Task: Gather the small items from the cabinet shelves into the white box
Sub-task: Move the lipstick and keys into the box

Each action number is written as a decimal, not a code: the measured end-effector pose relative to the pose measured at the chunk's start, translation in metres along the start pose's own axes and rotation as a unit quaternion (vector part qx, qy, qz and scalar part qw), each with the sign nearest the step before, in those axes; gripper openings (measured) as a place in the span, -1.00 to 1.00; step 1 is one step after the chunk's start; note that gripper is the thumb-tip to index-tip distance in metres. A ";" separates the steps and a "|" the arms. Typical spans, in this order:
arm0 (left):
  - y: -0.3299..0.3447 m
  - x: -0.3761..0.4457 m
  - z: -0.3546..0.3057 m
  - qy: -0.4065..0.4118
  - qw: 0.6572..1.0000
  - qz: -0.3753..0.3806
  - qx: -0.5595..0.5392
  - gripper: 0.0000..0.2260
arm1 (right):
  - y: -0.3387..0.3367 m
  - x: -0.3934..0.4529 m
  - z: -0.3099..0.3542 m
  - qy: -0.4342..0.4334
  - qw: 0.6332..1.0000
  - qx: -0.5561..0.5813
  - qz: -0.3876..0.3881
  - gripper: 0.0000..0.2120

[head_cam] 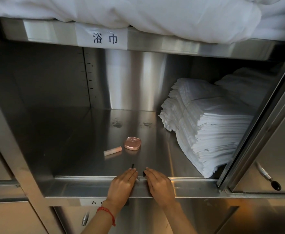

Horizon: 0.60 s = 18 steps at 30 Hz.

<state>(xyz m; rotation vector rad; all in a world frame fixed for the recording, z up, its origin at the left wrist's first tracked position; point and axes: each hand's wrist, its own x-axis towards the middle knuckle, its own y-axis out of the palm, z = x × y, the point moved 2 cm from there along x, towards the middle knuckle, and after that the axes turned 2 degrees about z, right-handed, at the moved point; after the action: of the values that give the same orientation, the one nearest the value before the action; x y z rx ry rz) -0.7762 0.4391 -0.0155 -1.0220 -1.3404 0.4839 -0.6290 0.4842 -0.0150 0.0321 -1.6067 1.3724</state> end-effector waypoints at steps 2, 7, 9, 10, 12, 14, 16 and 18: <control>0.000 0.000 0.000 0.003 1.000 0.000 0.001 -0.43 | 0.000 0.000 -0.002 -0.002 1.000 0.000 -0.008 -0.55; -0.001 0.000 -0.002 0.009 1.000 0.008 0.001 -0.40 | -0.002 0.002 -0.001 0.000 1.000 -0.006 -0.025 -0.70; -0.003 0.001 -0.002 0.012 1.000 0.006 0.001 -0.40 | -0.003 0.002 -0.001 0.001 1.000 -0.009 -0.029 -0.70; -0.004 0.001 -0.001 0.014 1.000 0.004 0.001 -0.40 | -0.004 0.002 0.000 0.000 1.000 -0.009 -0.030 -0.69; -0.006 0.003 -0.001 0.019 1.000 0.000 0.002 -0.40 | -0.005 0.002 0.001 0.000 0.999 -0.009 -0.030 -0.61; -0.010 0.004 0.000 0.025 1.000 -0.007 0.003 -0.39 | -0.007 0.003 0.002 -0.002 0.999 -0.015 -0.034 -0.55; -0.013 0.005 0.000 0.032 0.999 -0.018 0.002 -0.40 | -0.008 0.004 0.002 -0.004 0.999 -0.017 -0.041 -0.54; -0.016 0.007 0.000 0.037 0.999 -0.028 0.003 -0.40 | -0.009 0.005 0.003 -0.004 0.998 -0.019 -0.053 -0.57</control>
<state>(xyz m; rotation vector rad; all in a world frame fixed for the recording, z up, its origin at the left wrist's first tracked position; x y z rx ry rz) -0.7793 0.4360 0.0017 -0.9859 -1.2970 0.4049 -0.6287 0.4817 -0.0049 0.0984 -1.6140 1.2614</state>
